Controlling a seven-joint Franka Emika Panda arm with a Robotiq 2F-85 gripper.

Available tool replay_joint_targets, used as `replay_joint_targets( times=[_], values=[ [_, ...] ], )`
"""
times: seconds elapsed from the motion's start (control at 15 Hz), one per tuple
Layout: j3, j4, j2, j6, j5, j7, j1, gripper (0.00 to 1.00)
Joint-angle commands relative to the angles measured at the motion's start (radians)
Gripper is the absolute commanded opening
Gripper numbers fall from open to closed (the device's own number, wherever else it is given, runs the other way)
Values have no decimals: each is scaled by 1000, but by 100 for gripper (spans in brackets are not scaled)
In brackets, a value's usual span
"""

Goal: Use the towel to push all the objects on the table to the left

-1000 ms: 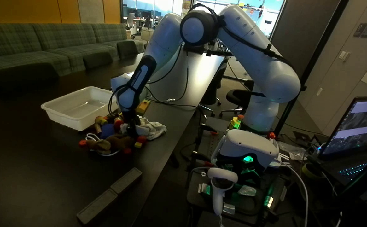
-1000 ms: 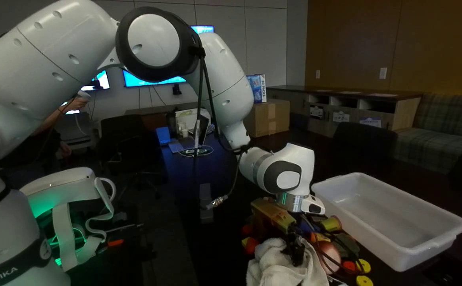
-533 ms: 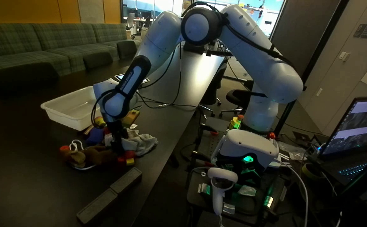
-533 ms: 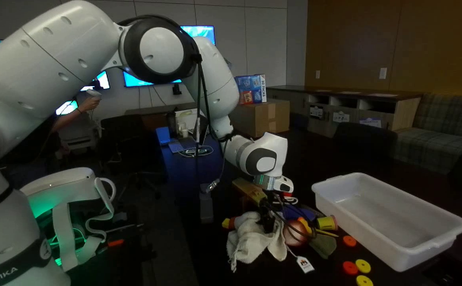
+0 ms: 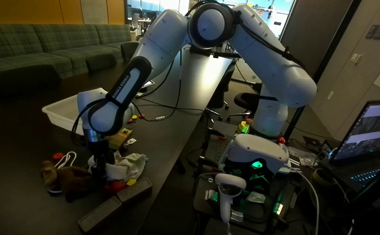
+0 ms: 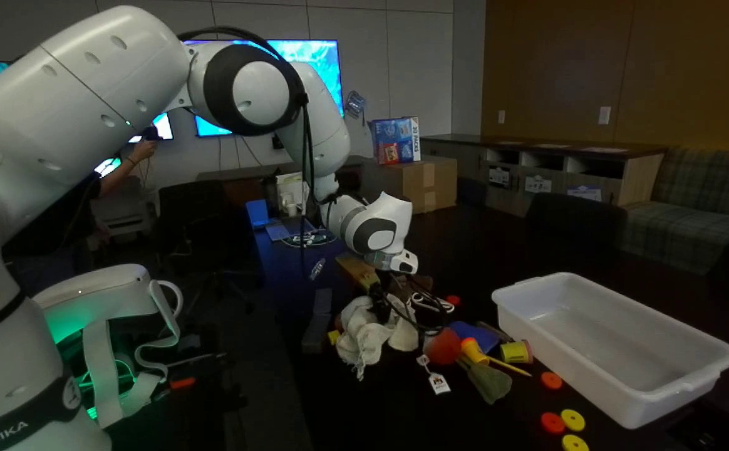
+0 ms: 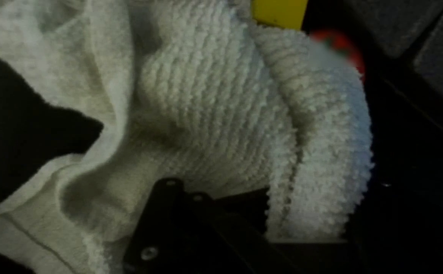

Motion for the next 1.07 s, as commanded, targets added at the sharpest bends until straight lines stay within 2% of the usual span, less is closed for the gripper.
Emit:
replay_joint_targets(
  times=[0.0, 0.27, 0.4, 0.73, 1.0],
  values=[
    [44, -18, -38, 70, 45, -10, 7, 1],
    [61, -62, -114, 145, 51, -27, -12, 1],
    [73, -105, -176, 160, 54, -70, -52, 2],
    [111, -242, -354, 170, 112, -237, -220, 2],
    [87, -340, -496, 178, 187, -349, -344, 1]
  ],
)
